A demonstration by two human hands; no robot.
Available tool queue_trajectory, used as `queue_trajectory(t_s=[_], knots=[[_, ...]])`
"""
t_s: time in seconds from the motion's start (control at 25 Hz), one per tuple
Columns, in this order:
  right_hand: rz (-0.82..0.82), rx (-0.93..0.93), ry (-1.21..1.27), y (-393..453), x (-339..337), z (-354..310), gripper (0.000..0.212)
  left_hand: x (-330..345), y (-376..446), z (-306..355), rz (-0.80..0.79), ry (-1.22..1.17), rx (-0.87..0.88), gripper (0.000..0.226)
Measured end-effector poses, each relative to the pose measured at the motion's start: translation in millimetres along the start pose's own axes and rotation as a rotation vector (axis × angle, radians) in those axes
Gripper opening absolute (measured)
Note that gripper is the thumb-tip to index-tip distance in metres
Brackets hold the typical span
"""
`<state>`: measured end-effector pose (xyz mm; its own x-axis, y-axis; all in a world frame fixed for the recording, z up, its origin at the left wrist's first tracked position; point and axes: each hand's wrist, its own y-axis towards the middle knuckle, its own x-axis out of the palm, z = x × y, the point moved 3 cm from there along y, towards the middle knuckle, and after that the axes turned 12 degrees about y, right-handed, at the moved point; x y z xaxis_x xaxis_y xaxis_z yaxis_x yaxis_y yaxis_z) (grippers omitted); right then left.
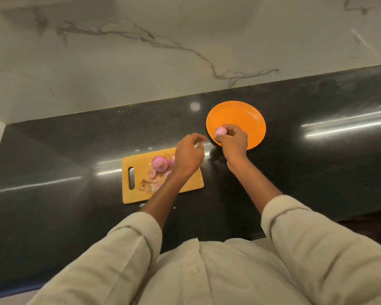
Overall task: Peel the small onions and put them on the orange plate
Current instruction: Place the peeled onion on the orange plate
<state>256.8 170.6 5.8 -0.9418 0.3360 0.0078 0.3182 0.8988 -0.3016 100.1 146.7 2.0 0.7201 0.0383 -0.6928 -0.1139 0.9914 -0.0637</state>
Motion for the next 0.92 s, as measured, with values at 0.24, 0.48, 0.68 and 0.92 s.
queue_trajectory(t_s=[0.24, 0.48, 0.68, 0.92], knots=[[-0.002, -0.231, -0.515, 71, -32, -2, 0.031, 42, 30, 16, -0.28, 0.686, 0.19, 0.03], [-0.113, -0.283, -0.794, 91, -41, 11, 0.027, 42, 24, 12, -0.175, 0.541, 0.204, 0.032], [-0.121, -0.247, -0.79, 87, -38, 15, 0.066, 3, -14, -8, 0.118, 0.128, 0.102, 0.033], [0.034, -0.495, -0.576, 30, -20, 4, 0.055, -73, -74, -57, 0.518, -0.183, -0.104, 0.031]])
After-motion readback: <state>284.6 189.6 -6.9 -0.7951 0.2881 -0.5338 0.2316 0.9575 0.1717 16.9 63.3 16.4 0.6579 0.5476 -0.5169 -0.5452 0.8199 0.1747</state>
